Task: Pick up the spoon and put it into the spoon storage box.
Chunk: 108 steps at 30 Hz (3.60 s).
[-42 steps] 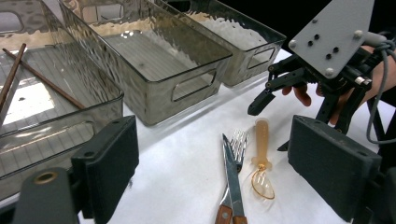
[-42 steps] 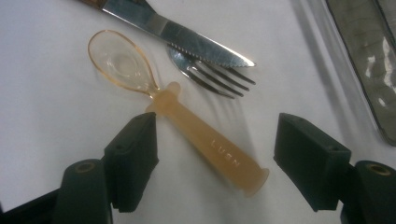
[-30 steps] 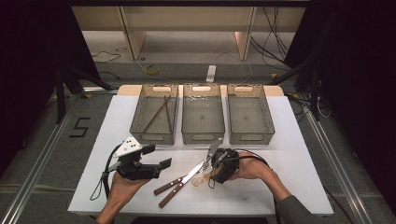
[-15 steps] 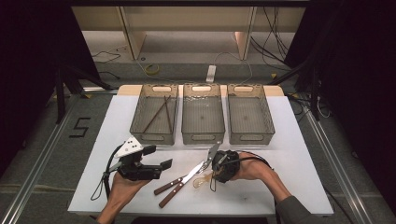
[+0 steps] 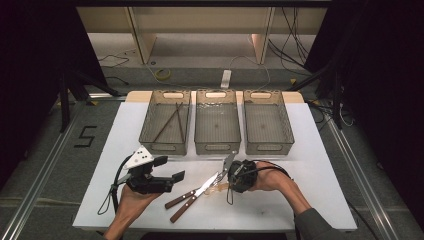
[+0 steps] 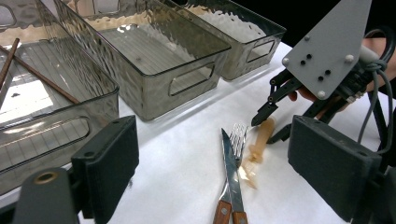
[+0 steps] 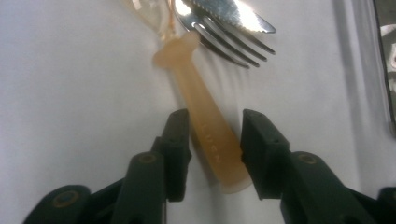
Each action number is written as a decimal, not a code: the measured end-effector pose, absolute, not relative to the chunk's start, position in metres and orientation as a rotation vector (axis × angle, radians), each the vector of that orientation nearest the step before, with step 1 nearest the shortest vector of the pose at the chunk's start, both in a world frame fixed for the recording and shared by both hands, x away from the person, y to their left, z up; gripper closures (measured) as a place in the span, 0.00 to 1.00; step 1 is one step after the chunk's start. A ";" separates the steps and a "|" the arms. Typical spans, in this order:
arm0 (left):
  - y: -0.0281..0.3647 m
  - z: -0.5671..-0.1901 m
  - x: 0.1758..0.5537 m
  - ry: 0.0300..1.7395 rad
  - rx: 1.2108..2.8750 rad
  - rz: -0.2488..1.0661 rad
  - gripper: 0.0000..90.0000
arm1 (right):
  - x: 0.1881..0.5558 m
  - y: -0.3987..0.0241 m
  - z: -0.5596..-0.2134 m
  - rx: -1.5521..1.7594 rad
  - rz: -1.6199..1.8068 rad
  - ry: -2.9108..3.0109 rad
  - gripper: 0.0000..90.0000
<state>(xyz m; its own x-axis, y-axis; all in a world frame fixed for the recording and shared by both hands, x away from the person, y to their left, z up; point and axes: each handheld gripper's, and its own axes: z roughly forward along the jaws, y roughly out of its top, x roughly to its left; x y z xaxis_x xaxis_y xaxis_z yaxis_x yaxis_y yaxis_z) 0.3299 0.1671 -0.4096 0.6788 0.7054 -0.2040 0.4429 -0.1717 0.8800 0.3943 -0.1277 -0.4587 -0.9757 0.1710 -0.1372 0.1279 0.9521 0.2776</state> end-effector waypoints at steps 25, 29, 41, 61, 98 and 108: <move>0.166 -0.410 0.331 0.914 1.817 0.297 0.18 | 0.393 -0.146 -0.437 0.222 0.622 2.888 0.83; 0.166 -0.411 0.332 0.917 1.813 0.297 0.18 | 0.396 -0.151 -0.429 0.302 0.698 2.873 0.83; 0.167 -0.412 0.332 0.920 1.816 0.295 0.18 | 0.408 -0.162 -0.413 0.591 0.892 2.770 0.83; 0.171 -0.410 0.332 0.899 1.750 0.321 0.18 | 0.449 -0.159 -0.389 0.935 1.029 2.554 0.83; 0.168 -0.410 0.330 0.887 1.758 0.331 0.17 | 0.502 -0.104 -0.395 1.151 0.993 2.486 0.82; 0.168 -0.410 0.330 0.888 1.754 0.334 0.17 | 0.504 -0.102 -0.399 1.182 0.987 2.512 0.68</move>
<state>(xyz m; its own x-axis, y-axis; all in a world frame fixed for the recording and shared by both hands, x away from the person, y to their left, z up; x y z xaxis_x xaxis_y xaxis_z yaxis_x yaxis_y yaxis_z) 0.3301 0.1677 -0.4101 0.6810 0.7049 -0.1984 0.3997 -0.1308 0.9073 0.5036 -0.1018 -0.3992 -0.6624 0.7423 0.1009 0.6125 0.4591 0.6434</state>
